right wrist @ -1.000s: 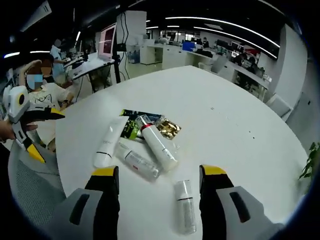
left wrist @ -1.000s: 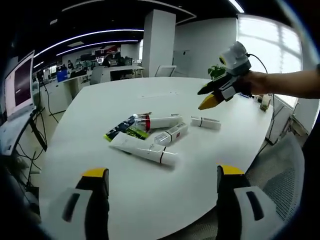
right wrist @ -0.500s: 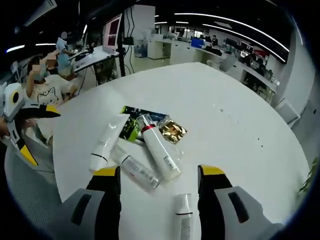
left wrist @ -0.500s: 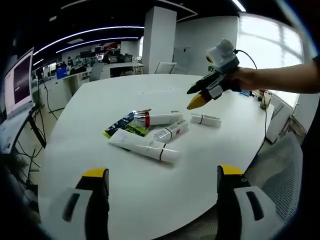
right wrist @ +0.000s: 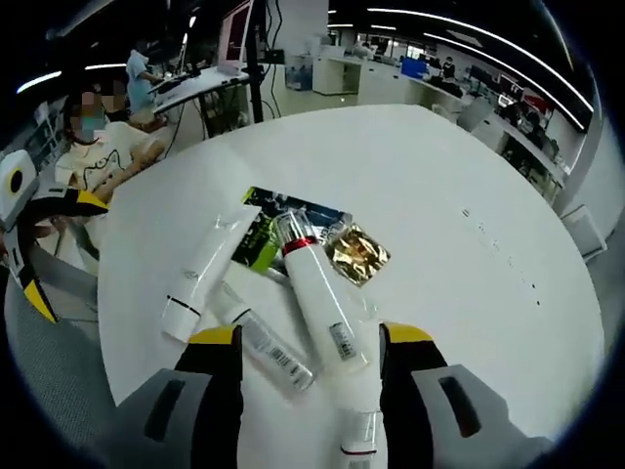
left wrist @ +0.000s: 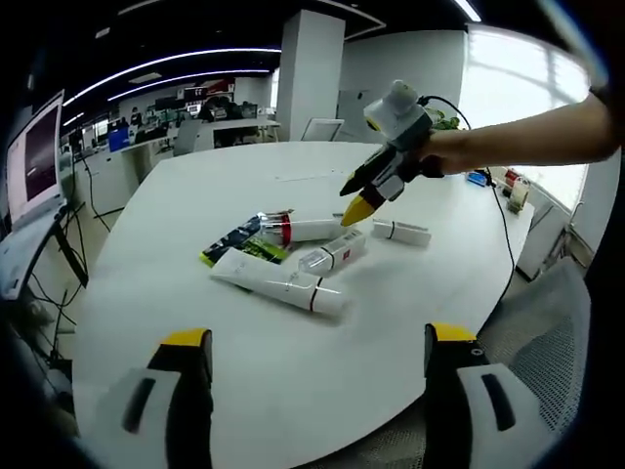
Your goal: Arrange the skincare products in the storage area until every visible bottle or jar stands upright without overlapping.
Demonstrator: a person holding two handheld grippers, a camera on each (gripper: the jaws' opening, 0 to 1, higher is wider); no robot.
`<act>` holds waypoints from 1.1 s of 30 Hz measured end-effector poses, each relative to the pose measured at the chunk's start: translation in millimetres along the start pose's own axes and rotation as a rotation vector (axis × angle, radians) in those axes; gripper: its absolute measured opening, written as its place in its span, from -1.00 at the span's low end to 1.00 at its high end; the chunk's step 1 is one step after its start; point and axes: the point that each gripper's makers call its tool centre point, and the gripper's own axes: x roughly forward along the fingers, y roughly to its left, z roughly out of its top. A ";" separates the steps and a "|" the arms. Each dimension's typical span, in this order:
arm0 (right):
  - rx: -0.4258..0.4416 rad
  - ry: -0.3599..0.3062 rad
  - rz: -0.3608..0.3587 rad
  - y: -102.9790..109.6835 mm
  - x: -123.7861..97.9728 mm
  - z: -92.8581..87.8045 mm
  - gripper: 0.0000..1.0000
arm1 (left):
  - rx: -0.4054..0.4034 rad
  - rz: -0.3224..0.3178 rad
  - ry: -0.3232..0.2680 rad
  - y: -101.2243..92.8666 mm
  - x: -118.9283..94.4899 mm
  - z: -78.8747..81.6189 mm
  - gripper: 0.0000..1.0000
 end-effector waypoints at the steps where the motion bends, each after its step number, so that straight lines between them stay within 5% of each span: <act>1: -0.002 0.002 0.001 0.1 1.0 0.5 0.11 | 0.000 0.000 0.000 0.2 0.0 -0.1 0.68; 22: -0.083 0.124 0.084 6.2 47.9 4.9 -0.06 | -0.033 0.007 -0.004 3.2 -0.9 -0.8 0.67; 33: -0.194 0.203 0.063 -1.9 66.4 0.5 -0.25 | -0.051 0.020 -0.002 6.6 -1.4 -2.0 0.65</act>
